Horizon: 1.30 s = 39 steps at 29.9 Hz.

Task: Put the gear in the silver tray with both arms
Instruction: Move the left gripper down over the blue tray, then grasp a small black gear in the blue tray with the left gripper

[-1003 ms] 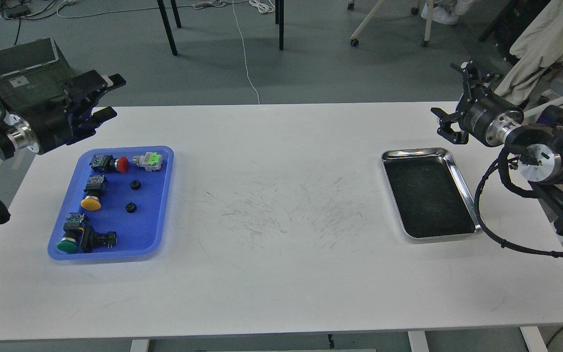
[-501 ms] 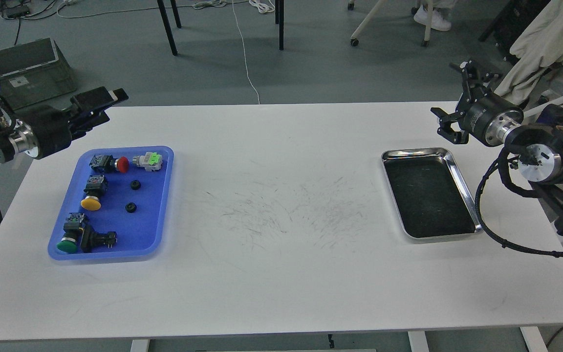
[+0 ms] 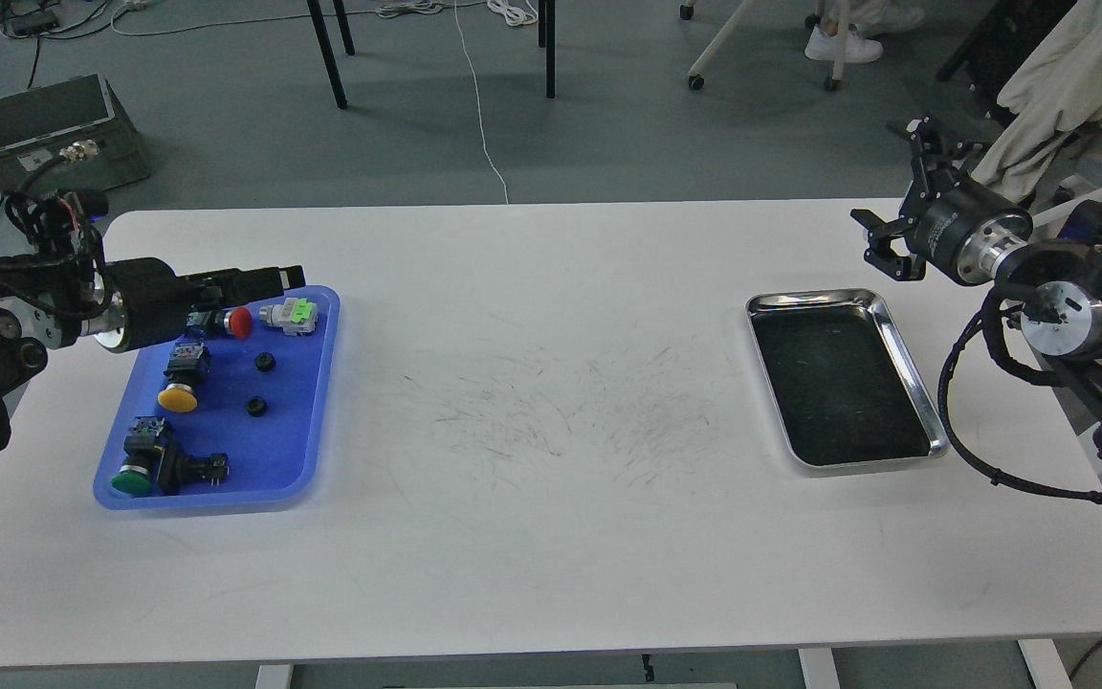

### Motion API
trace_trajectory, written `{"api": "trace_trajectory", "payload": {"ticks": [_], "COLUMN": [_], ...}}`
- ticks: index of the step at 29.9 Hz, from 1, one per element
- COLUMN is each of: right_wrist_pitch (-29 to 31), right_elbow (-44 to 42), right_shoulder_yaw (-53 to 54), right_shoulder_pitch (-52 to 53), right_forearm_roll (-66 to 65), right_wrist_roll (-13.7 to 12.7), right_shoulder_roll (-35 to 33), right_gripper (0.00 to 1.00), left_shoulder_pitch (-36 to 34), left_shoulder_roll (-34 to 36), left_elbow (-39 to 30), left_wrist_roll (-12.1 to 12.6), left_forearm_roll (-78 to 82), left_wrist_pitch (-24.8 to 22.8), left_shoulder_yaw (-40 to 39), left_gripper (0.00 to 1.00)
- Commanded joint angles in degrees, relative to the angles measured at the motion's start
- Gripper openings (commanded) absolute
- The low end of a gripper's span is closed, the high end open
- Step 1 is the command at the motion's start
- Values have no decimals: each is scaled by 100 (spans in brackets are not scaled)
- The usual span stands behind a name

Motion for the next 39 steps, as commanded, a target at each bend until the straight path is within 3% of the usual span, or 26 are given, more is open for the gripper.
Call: {"api": "trace_trajectory", "payload": {"ticks": [1, 21, 26, 39], "right_wrist_pitch": [-2, -2, -2, -2], "right_elbow": [17, 26, 26, 26], "right_shoulder_yaw": [1, -8, 1, -8], "right_shoulder_pitch": [-1, -10, -10, -1], "right_forearm_roll": [-9, -88, -88, -97], "right_wrist_roll": [1, 1, 1, 0], "right_shoulder_roll": [-17, -79, -79, -96], "right_gripper": [99, 99, 99, 99], "left_shoulder_pitch": [132, 545, 581, 572], "left_shoulder_roll": [-45, -713, -888, -1223], "left_elbow": [80, 1011, 1441, 1864], "left_wrist_roll": [1, 1, 1, 1], "left_forearm_roll": [157, 772, 1027, 974], "left_wrist_pitch": [63, 775, 1205, 1311], "left_shoulder_yaw": [-7, 142, 572, 591], "left_gripper": [89, 79, 75, 75]}}
